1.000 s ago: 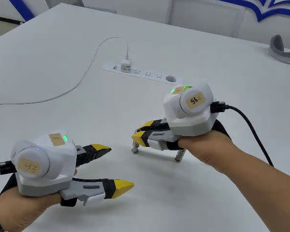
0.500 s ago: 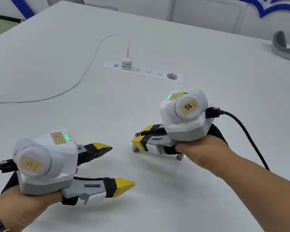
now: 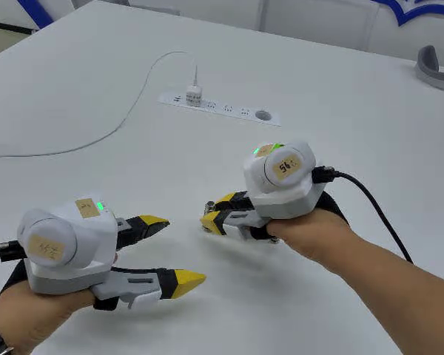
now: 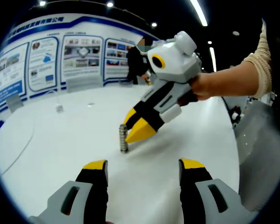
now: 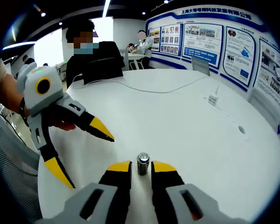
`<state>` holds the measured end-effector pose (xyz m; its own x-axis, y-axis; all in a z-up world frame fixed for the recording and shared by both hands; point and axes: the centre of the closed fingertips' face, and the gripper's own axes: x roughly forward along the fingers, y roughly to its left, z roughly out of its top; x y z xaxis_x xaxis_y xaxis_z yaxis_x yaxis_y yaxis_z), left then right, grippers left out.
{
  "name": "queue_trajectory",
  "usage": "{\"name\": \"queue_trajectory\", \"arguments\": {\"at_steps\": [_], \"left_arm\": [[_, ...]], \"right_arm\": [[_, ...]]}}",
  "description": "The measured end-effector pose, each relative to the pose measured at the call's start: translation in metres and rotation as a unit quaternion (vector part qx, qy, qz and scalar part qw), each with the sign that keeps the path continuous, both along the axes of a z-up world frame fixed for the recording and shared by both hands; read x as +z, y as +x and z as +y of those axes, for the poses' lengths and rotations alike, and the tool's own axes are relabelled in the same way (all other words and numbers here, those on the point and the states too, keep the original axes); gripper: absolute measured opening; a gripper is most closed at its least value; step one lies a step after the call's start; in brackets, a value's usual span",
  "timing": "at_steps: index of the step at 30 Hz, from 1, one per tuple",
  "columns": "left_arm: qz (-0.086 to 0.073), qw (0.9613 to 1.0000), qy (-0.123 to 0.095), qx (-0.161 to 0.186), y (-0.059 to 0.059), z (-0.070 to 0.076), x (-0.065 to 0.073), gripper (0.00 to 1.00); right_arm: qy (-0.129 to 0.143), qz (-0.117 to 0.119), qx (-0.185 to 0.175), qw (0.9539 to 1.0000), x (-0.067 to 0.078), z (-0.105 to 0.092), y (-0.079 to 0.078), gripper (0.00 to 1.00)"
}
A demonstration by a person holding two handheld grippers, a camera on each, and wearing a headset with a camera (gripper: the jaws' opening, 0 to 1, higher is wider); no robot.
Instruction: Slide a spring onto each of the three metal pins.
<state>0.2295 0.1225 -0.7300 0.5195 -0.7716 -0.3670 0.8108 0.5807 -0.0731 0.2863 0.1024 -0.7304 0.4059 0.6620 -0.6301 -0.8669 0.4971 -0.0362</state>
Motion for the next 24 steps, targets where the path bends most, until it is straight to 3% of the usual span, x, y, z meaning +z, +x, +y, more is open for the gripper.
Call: {"name": "queue_trajectory", "arguments": {"at_steps": [6, 14, 24], "left_arm": [[-0.004, 1.0, -0.002, -0.002, 0.0, -0.003, 0.003, 0.63], [-0.007, 1.0, -0.002, -0.004, 0.001, -0.004, 0.007, 0.65], [-0.008, 0.9999, -0.003, -0.007, -0.001, -0.005, 0.009, 0.67]], "right_arm": [[0.004, -0.004, -0.014, 0.9999, 0.003, -0.01, -0.009, 0.19], [0.023, -0.018, -0.016, 0.9994, 0.019, -0.018, -0.025, 0.21], [0.023, -0.024, -0.013, 0.9994, 0.022, -0.035, -0.05, 0.26]]}}
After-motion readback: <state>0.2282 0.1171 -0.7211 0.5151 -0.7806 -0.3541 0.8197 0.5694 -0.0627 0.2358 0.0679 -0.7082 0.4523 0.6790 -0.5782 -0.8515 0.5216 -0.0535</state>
